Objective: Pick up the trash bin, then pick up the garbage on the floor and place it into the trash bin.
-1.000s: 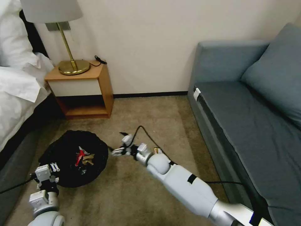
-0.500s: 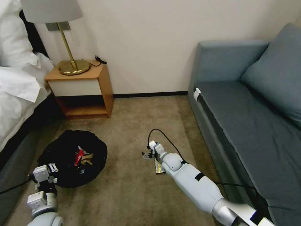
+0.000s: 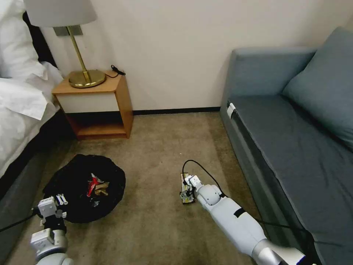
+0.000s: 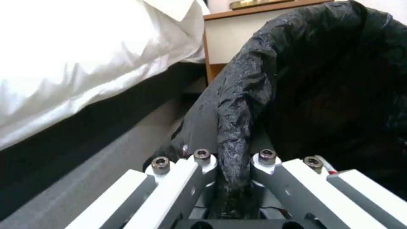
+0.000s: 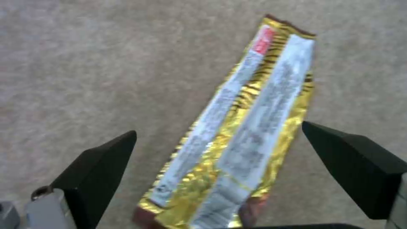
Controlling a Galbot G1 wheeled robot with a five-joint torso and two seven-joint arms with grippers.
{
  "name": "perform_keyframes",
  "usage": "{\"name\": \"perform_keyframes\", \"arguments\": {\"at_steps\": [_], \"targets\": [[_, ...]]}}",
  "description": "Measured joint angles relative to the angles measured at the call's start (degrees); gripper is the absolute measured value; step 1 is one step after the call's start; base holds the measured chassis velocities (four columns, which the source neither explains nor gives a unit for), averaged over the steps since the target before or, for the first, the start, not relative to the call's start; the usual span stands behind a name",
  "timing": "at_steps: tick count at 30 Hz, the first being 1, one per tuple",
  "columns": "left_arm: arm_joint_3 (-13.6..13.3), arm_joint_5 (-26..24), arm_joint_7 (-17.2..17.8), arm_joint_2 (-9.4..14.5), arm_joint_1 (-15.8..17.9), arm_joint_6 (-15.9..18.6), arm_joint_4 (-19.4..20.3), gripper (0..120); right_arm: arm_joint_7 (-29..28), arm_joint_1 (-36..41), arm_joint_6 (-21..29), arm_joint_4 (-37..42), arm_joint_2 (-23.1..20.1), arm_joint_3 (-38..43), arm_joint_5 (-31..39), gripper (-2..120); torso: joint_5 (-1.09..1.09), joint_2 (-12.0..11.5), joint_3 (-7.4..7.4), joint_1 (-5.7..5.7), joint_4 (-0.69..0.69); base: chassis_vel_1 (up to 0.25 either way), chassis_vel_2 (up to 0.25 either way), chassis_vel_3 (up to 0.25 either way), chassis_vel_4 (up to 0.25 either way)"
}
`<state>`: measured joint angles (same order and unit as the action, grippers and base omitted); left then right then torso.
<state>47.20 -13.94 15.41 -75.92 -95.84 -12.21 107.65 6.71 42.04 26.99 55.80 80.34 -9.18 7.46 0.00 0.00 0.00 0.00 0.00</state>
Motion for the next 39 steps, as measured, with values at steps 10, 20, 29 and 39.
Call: {"name": "perform_keyframes", "arguments": {"at_steps": [10, 20, 29, 39], "targets": [[0.05, -0.06, -0.01, 0.32, 0.15, 0.0, -0.43, 5, 1.04, 0.4, -0.83, -2.29, 1.45, 0.45, -1.86, 100, 0.0, 0.0, 0.0, 0.0, 0.01, 0.0, 0.0, 0.0, 0.0], [-0.22, -0.09, -0.07, 0.57, 1.09, 0.07, -1.52, 5, 0.9, -0.67, -1.55, -4.87, 1.47, 1.18, -2.02, 100, -0.01, 0.0, 0.0, 0.0, 0.0, 0.0, 0.0, 0.0, 0.0], [-0.41, -0.23, -0.17, 1.01, 1.92, 0.5, -1.92, 5, 2.45, -1.41, -1.13, -7.15, 2.04, 2.04, -1.83, 99, 0.0, 0.0, 0.0, 0.0, 0.01, 0.0, 0.0, 0.0, 0.0], [-0.3, -0.52, -0.23, 1.09, 1.86, 0.52, -2.03, 5, 4.23, -1.57, -2.34, -9.16, 2.58, 3.43, -2.35, 69, 0.02, 0.01, -0.01, 0.0, 0.03, 0.0, 0.0, 0.0, 0.0]]}}
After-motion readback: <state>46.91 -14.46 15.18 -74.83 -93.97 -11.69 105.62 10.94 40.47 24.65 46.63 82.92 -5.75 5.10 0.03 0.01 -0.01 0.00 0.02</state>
